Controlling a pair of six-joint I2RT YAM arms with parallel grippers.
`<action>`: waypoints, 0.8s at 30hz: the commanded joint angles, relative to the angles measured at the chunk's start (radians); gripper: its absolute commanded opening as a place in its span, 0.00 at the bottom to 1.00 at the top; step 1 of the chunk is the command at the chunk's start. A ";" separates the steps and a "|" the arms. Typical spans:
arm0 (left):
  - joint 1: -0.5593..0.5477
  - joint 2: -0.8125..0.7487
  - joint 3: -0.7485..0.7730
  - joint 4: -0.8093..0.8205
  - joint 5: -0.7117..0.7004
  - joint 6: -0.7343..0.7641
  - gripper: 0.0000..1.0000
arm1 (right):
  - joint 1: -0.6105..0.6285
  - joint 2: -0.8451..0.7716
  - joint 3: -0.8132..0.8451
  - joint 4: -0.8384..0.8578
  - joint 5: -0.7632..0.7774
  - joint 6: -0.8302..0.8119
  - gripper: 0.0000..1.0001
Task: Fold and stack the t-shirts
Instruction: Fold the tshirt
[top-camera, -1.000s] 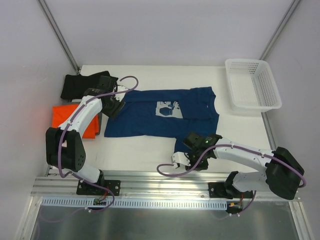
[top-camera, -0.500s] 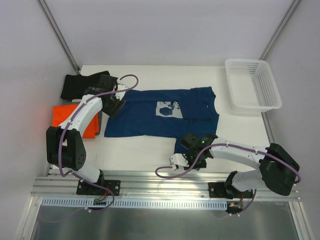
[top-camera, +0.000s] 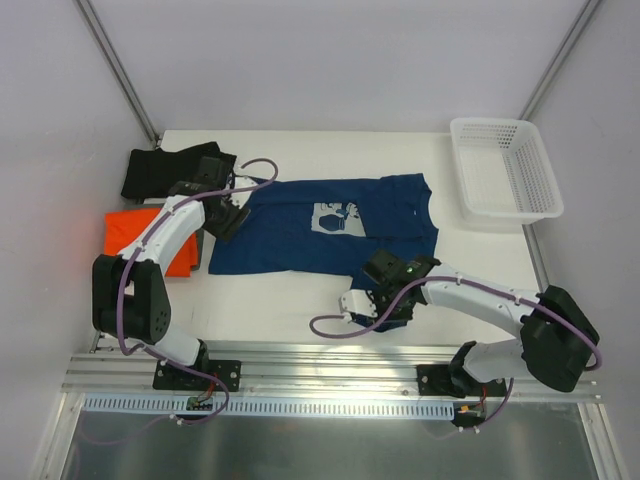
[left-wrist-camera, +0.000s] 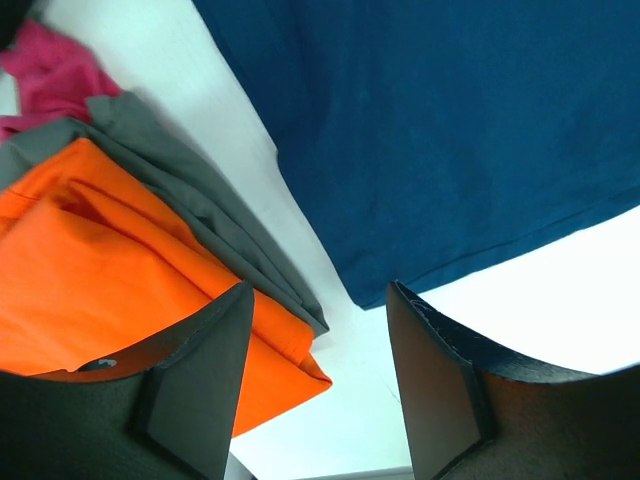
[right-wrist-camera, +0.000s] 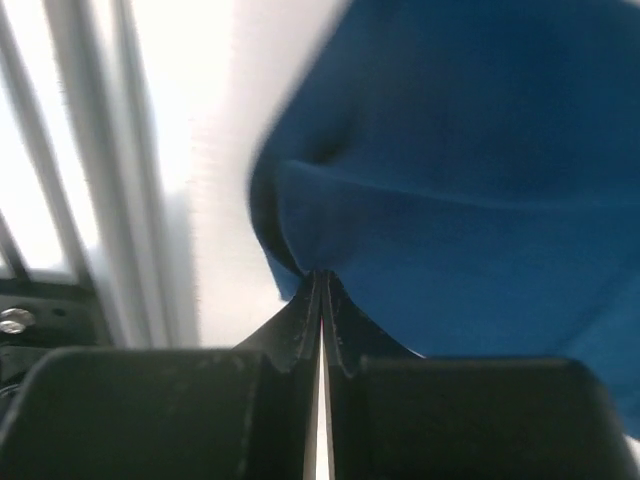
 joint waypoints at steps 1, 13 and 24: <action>0.024 -0.071 -0.111 0.025 -0.001 0.082 0.56 | -0.057 -0.008 0.104 -0.017 0.030 -0.038 0.01; 0.054 -0.194 -0.357 0.051 0.019 0.234 0.51 | -0.138 0.012 0.171 -0.008 0.049 -0.055 0.01; 0.116 0.031 -0.215 0.026 0.089 0.116 0.59 | -0.143 0.016 0.185 -0.014 0.052 -0.045 0.01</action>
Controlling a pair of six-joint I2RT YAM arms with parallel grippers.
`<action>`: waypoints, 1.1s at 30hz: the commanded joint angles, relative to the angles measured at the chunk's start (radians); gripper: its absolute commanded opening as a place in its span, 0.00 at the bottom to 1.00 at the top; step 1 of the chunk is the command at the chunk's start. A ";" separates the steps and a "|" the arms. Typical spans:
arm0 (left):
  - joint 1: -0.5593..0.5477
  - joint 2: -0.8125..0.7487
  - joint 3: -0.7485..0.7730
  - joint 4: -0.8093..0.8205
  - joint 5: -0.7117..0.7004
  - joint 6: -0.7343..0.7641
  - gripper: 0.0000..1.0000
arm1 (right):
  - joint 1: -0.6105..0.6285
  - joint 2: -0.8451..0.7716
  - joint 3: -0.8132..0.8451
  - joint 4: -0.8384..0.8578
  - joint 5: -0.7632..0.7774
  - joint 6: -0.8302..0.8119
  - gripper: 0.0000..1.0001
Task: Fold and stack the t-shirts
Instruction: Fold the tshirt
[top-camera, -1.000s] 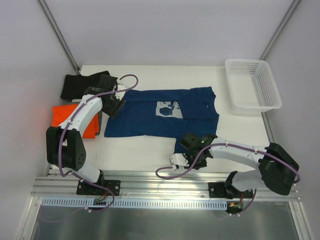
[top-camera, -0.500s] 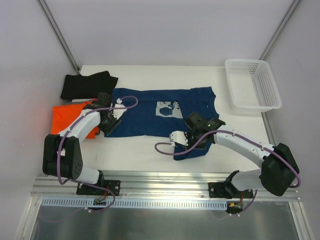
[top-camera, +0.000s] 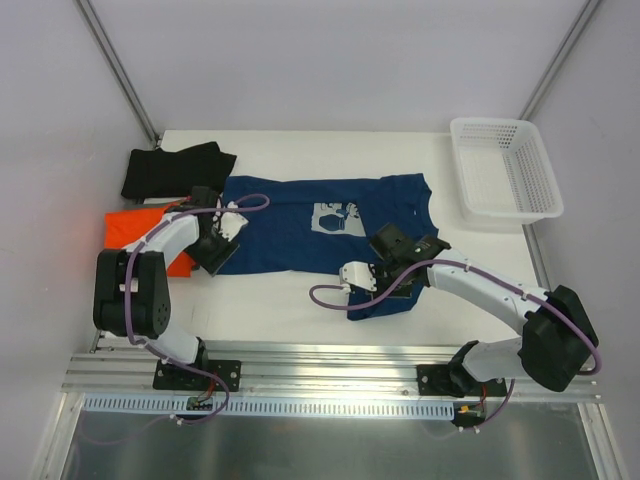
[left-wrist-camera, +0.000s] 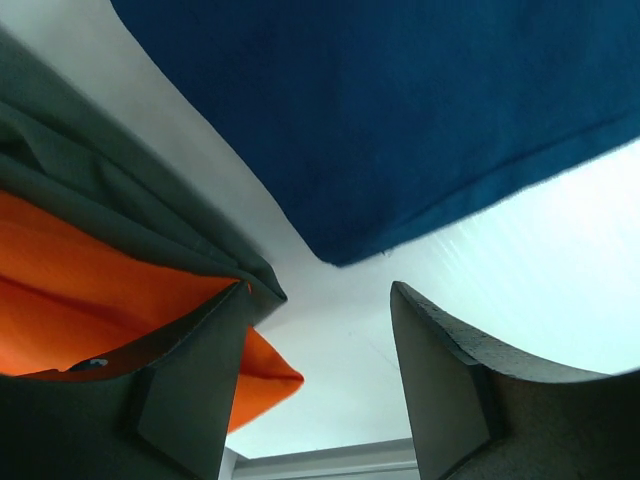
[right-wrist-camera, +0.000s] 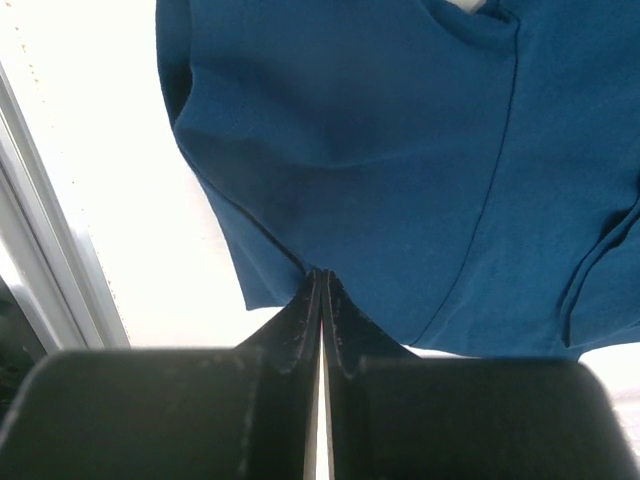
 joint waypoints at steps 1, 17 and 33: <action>0.016 0.055 0.095 -0.022 0.068 -0.052 0.59 | -0.007 0.004 0.038 -0.023 0.004 -0.015 0.01; 0.033 0.095 0.094 -0.102 0.168 -0.127 0.52 | -0.034 0.004 0.035 -0.019 0.002 -0.015 0.01; 0.039 0.118 0.146 -0.163 0.229 -0.195 0.00 | -0.064 -0.019 0.033 -0.019 0.008 -0.003 0.01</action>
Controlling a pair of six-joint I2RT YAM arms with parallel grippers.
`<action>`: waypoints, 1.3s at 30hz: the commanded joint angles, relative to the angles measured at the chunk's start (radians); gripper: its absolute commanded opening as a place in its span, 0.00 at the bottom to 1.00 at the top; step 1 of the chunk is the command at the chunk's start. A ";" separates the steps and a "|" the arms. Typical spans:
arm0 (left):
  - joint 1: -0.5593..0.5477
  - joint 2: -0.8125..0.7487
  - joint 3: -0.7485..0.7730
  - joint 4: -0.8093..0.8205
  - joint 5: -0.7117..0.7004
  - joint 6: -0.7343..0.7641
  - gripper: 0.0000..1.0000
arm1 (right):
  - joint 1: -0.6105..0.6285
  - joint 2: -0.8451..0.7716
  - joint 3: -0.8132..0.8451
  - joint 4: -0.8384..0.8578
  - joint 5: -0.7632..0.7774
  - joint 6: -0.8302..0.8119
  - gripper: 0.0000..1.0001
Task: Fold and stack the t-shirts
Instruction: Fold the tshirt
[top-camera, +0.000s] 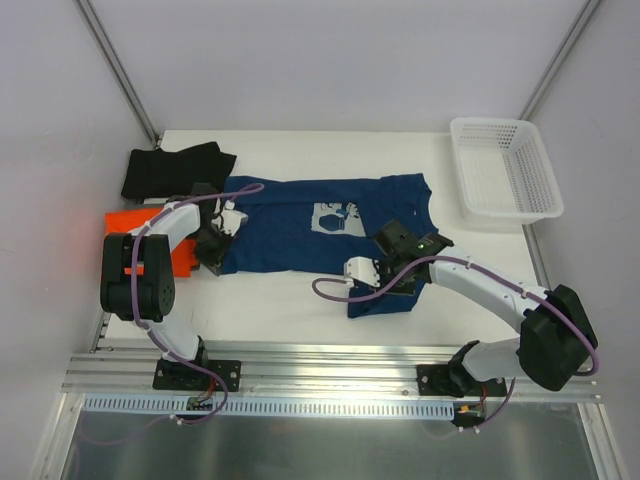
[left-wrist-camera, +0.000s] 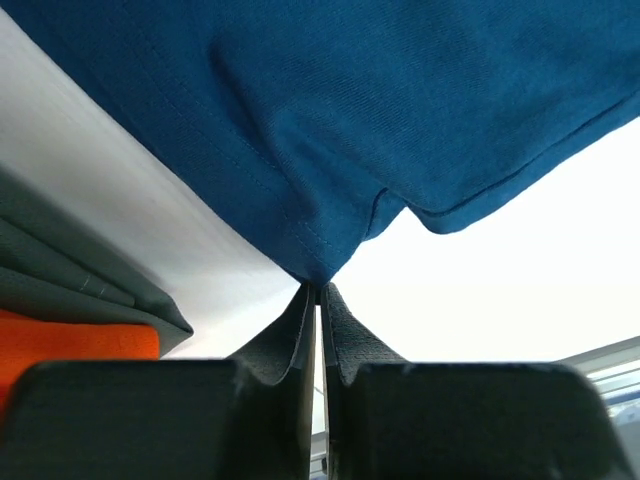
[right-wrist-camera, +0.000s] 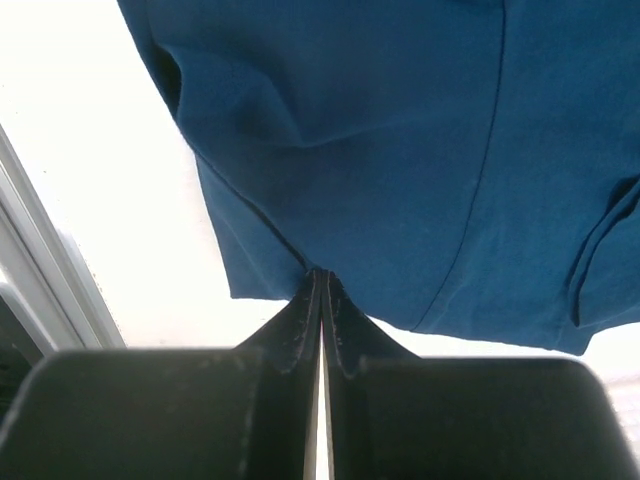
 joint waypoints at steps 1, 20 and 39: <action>0.011 -0.023 0.043 -0.049 0.033 -0.001 0.00 | -0.040 -0.036 0.036 -0.019 0.001 -0.003 0.01; 0.031 -0.073 0.264 -0.218 0.013 0.055 0.00 | -0.307 -0.059 0.175 -0.022 0.007 -0.043 0.01; 0.072 0.186 0.557 -0.287 0.042 0.051 0.00 | -0.442 0.128 0.427 0.067 0.030 -0.046 0.01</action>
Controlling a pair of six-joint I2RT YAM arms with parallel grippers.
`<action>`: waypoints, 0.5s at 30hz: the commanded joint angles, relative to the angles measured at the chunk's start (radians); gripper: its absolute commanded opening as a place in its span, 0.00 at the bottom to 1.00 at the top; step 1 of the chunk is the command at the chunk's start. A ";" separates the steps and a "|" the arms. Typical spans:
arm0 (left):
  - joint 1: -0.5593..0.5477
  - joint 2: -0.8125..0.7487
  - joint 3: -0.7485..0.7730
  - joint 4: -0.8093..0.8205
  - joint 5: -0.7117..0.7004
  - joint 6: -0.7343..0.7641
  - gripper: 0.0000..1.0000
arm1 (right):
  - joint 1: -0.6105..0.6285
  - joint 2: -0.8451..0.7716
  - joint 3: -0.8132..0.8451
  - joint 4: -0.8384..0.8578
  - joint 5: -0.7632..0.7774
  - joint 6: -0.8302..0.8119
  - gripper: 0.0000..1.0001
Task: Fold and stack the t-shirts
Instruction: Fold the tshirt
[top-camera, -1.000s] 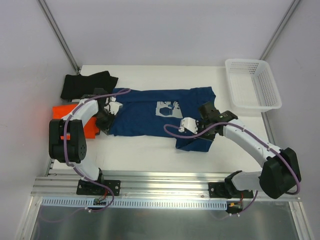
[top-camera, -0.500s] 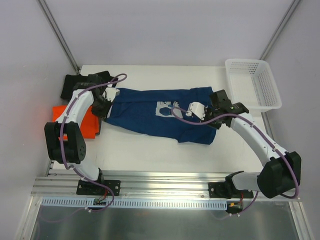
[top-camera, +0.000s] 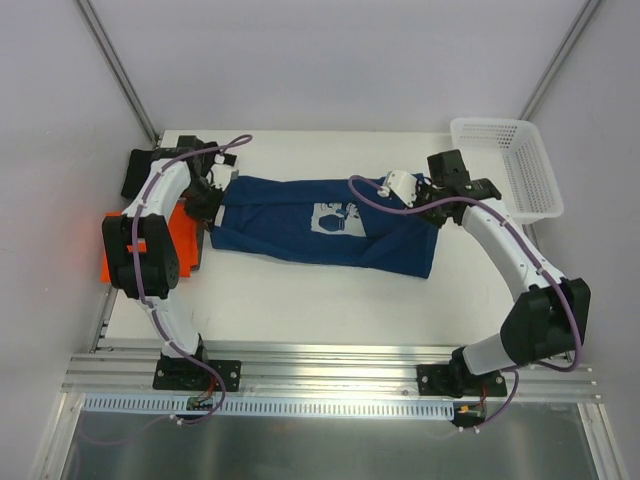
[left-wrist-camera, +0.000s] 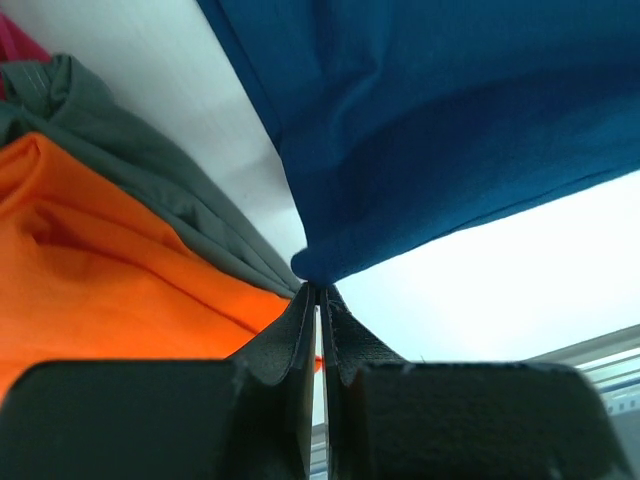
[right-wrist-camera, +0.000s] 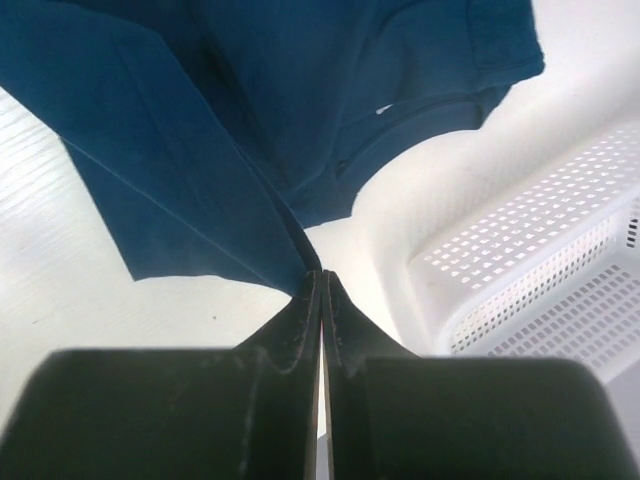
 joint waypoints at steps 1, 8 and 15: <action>0.014 0.048 0.078 -0.044 0.033 0.007 0.00 | -0.022 0.047 0.077 0.038 0.013 -0.019 0.01; 0.015 0.169 0.271 -0.099 0.080 -0.018 0.00 | -0.029 0.156 0.198 0.091 0.042 -0.017 0.00; 0.031 0.310 0.479 -0.185 0.102 -0.019 0.00 | -0.029 0.283 0.342 0.140 0.094 -0.019 0.01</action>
